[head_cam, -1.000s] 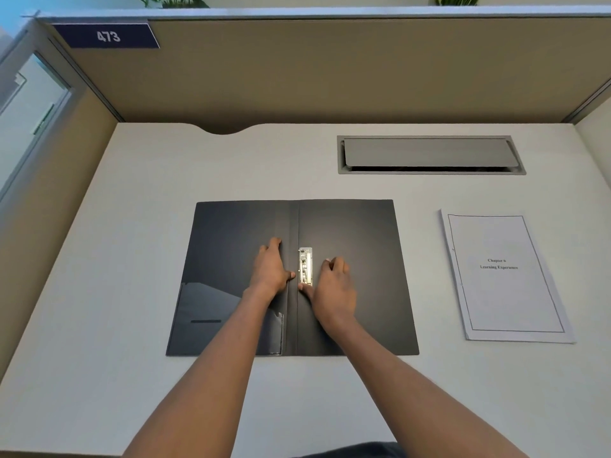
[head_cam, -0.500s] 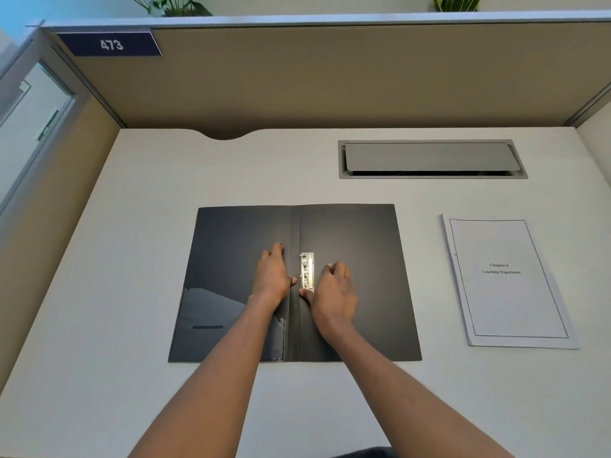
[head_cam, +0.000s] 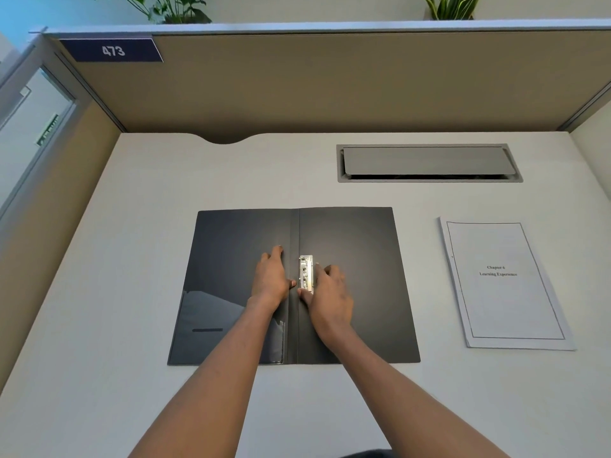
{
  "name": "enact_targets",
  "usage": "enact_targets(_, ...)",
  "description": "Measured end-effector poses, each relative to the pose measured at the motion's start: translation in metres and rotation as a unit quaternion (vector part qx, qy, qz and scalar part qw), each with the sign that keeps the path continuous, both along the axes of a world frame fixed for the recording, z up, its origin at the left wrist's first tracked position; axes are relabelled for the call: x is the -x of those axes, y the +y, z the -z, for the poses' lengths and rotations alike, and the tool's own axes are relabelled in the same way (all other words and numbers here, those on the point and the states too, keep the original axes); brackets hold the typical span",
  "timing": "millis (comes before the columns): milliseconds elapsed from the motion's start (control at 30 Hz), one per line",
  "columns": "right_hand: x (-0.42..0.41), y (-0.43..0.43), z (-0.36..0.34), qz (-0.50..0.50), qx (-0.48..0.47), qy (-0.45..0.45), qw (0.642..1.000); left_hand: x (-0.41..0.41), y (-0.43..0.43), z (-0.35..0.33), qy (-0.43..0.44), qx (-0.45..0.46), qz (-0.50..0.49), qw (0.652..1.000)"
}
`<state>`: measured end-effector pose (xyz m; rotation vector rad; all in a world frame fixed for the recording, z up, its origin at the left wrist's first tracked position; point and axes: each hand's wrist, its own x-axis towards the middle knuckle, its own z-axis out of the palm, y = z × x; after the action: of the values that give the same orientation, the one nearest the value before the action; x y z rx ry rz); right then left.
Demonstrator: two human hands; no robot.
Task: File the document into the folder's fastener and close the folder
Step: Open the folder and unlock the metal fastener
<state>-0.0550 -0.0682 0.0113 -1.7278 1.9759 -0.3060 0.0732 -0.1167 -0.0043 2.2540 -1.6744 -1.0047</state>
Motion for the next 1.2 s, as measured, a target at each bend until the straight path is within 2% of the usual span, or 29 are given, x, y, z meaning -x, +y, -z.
enact_targets(200, -0.005, -0.009, -0.002, -0.059, 0.056, -0.106, 0.991, -0.001, 0.000, 0.002, -0.003, 0.002, 0.007, 1.000)
enact_targets(367, 0.003, -0.034, 0.003, -0.050, 0.090, -0.196, 0.975, -0.002, 0.002, 0.004, -0.008, 0.006, 0.007, 1.000)
enact_targets(500, 0.007, -0.061, 0.008, -0.025, 0.072, -0.229, 0.970, -0.002, 0.003, 0.007, -0.010, 0.011, 0.008, 1.000)
enact_targets(867, 0.005, -0.128, 0.017, -0.084, -0.039, -0.096, 0.991, 0.001, 0.002, 0.005, -0.062, -0.008, 0.033, 0.997)
enact_targets(1200, 0.011, -0.138, 0.019, -0.102, -0.054, -0.112, 0.987, 0.000, 0.009, 0.000, -0.042, 0.027, 0.035, 0.998)
